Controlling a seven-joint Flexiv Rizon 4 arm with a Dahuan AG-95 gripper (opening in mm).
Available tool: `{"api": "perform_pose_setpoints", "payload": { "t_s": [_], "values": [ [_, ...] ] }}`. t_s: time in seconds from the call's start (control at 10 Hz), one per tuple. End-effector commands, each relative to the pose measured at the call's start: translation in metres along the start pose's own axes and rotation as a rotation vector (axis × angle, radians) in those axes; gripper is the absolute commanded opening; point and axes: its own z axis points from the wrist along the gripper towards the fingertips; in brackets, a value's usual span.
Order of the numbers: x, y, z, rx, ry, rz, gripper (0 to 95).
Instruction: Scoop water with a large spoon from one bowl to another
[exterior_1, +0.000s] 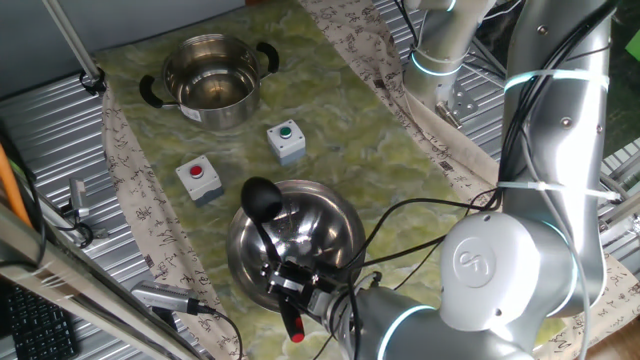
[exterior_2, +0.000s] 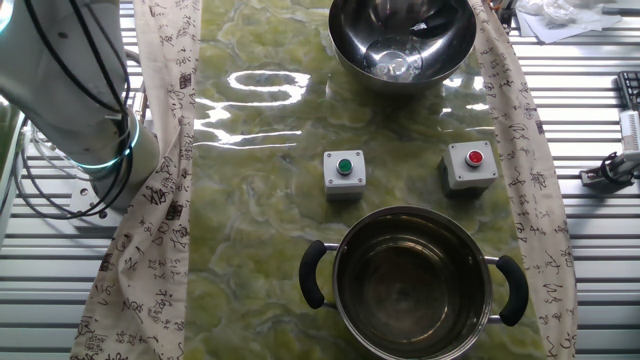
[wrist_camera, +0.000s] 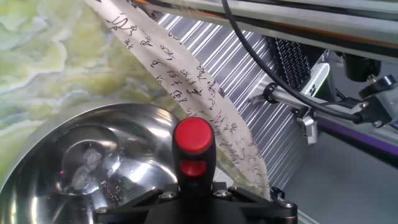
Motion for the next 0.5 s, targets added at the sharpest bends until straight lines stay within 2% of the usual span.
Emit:
{"api": "perform_pose_setpoints", "payload": {
  "t_s": [0.1, 0.2, 0.3, 0.4, 0.5],
  "values": [
    [-0.0004, 0.0, -0.0003, 0.0, 0.001, 0.0, 0.0],
    [-0.0006, 0.0001, -0.0002, -0.027, -0.012, 0.011, 0.0],
    [-0.0006, 0.0002, -0.0001, -0.07, -0.04, 0.022, 0.0],
    [-0.001, 0.0002, 0.0007, -0.181, -0.113, 0.041, 0.0],
    [-0.0011, 0.0002, 0.0008, -0.272, -0.162, 0.047, 0.0]
  ]
}}
